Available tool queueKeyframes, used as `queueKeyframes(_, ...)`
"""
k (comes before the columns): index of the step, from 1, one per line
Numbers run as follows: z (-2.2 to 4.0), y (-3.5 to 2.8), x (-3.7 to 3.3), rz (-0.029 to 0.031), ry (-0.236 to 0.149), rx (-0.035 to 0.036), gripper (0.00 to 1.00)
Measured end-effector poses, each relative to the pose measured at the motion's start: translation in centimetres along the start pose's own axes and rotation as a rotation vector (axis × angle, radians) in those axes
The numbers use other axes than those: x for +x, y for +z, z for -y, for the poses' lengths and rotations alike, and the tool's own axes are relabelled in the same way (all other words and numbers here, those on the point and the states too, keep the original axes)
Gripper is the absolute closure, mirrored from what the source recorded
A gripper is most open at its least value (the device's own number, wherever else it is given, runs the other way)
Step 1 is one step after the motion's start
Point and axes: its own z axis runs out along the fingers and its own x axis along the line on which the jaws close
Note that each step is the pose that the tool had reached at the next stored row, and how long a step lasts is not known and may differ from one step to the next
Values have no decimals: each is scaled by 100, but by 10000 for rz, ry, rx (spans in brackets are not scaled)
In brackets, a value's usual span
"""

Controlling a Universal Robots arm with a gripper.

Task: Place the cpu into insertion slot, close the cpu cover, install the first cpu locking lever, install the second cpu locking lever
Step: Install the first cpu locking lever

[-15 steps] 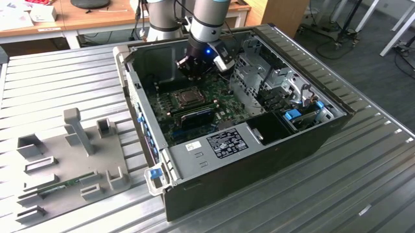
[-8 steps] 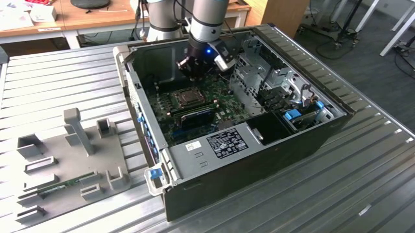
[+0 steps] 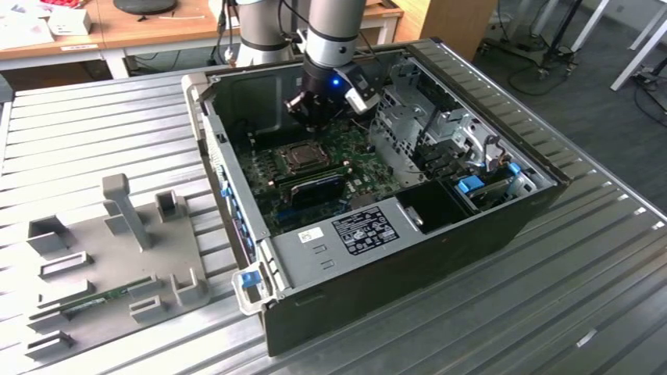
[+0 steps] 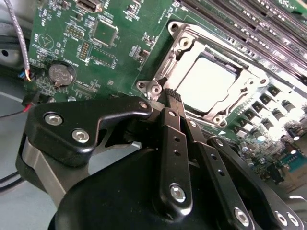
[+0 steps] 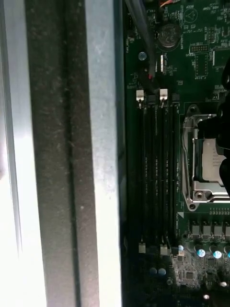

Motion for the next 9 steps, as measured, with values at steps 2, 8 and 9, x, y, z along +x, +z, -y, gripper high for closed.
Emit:
queueKeyframes(2,1,0,0,58,-6,16,90)
queueKeyframes(8,-1,-7,1,53,-2,140,90)
queueKeyframes(9,-1,-14,1,49,-1,187,90)
